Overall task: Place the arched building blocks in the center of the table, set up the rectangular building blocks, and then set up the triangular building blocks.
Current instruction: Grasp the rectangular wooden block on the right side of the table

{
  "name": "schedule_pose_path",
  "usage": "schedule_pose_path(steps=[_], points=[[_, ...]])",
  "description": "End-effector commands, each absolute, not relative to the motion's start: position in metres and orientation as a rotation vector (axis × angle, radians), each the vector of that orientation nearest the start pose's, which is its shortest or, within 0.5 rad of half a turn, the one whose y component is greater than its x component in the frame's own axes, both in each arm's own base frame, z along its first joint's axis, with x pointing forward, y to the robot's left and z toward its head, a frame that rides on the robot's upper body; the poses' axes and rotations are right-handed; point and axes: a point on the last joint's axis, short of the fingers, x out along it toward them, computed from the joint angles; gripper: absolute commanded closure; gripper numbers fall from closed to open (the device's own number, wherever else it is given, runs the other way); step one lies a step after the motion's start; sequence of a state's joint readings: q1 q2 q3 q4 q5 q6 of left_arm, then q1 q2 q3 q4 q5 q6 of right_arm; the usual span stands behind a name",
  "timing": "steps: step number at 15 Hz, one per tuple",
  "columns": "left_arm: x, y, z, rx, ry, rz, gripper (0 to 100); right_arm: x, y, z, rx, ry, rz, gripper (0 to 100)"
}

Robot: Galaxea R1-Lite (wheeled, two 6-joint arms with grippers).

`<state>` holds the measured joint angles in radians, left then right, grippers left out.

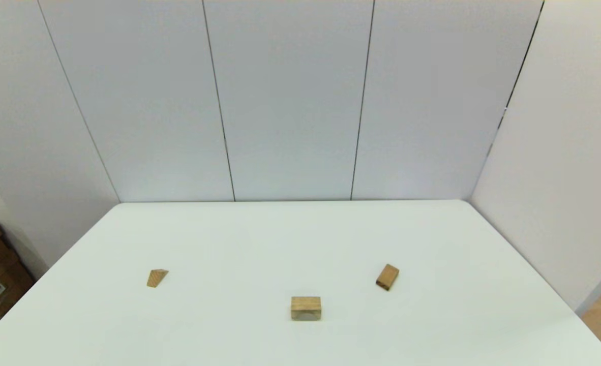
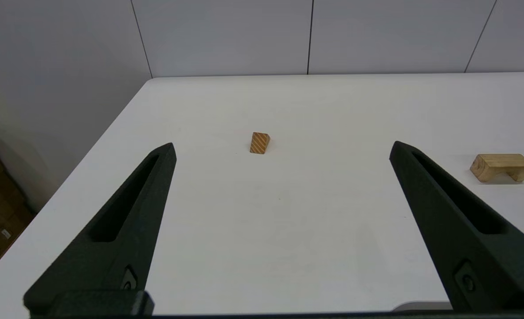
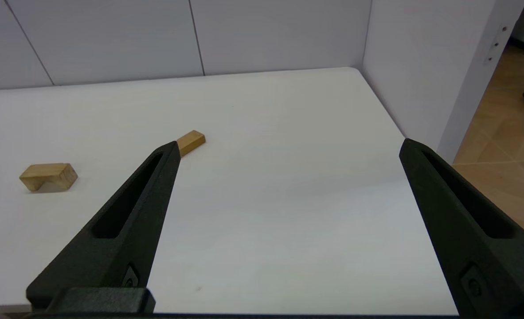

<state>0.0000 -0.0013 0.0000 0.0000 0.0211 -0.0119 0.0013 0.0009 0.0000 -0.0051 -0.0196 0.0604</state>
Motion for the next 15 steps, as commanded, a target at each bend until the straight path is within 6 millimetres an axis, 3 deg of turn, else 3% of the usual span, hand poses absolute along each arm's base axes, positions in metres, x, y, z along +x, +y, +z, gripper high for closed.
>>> schedule_pose_path(steps=[1,5,6,8,10,12,15], points=[[-0.023,0.0,0.075,-0.012,0.0,0.021,0,-0.023,0.0,0.076,0.052,-0.005,-0.017,0],[-0.023,0.0,0.075,-0.012,0.0,0.021,0,-0.023,0.0,0.076,0.057,0.007,-0.019,0],[-0.023,0.0,0.075,-0.012,0.0,0.021,0,-0.023,0.0,0.086,0.069,0.027,-0.019,0],[-0.023,0.0,0.075,-0.012,0.0,0.021,0,-0.017,0.0,0.126,0.125,0.1,-0.023,0],[-0.023,0.0,0.075,-0.012,0.0,0.021,0,0.002,0.0,0.173,0.178,0.181,-0.041,0],[-0.023,0.0,0.075,-0.012,0.0,0.021,0,0.036,-0.001,0.204,0.169,0.284,-0.046,0],[-0.023,0.0,0.075,-0.012,0.0,0.021,0,0.079,0.0,0.222,0.107,0.385,-0.037,0]])
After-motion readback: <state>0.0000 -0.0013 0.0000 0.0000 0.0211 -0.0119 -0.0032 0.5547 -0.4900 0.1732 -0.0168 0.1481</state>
